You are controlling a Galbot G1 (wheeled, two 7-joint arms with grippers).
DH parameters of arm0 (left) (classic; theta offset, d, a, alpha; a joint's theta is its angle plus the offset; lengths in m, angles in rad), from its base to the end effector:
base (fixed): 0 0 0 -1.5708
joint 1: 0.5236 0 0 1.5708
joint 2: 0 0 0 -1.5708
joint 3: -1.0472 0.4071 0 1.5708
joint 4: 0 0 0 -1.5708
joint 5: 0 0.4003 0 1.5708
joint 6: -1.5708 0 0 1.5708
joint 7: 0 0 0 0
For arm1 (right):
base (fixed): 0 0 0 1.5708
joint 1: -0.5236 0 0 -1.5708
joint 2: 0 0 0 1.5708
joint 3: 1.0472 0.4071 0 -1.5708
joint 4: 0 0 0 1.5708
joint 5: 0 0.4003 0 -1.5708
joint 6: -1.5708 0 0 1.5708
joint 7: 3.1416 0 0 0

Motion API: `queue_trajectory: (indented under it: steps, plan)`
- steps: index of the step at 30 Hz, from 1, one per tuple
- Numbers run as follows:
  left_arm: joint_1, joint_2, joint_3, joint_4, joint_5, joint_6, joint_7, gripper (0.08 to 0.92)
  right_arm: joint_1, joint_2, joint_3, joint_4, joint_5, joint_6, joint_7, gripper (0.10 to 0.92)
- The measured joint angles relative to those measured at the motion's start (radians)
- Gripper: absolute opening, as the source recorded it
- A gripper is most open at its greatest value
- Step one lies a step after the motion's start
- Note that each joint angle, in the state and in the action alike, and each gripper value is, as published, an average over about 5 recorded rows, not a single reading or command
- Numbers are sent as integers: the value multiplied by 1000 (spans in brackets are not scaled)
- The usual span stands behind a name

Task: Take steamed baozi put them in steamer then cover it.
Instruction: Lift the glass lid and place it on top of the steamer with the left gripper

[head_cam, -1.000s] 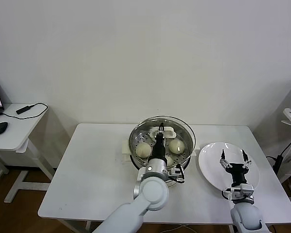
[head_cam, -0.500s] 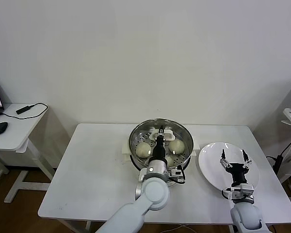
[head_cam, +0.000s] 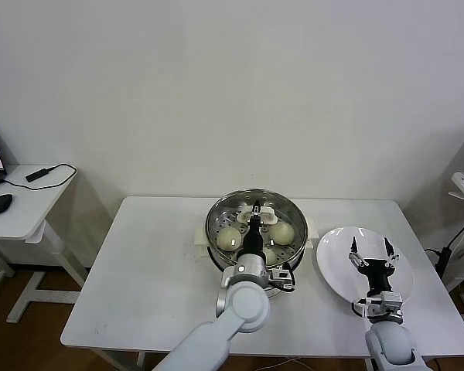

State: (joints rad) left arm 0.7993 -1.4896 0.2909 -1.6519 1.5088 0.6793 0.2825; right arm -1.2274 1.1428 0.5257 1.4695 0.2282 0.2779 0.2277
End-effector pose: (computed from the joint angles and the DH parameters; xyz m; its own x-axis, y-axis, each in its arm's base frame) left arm 0.3628 -0.2589 -0.3177 -0.9902 0.1378 0.0239 0.0215 -0.0188 0.9996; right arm 0.3189 -0.1865 -0.4717 -0.9767 0.2098 -0.0461 0.2148 0.9569 -0.1954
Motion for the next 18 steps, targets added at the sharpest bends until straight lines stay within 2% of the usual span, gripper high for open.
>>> queue_trajectory:
  steps: [11,14,18]
  plan:
    - [12,-3,-14,-3,10,-14,9,195,1,1,-1,-1,-1,0,0,823]
    - [15,-2,-18,-8,10,-18,10,253,2,1,-1,-2,-1,1,0,823]
    - [21,1,-20,-19,8,-20,9,373,1,1,-2,-4,-2,3,0,823]
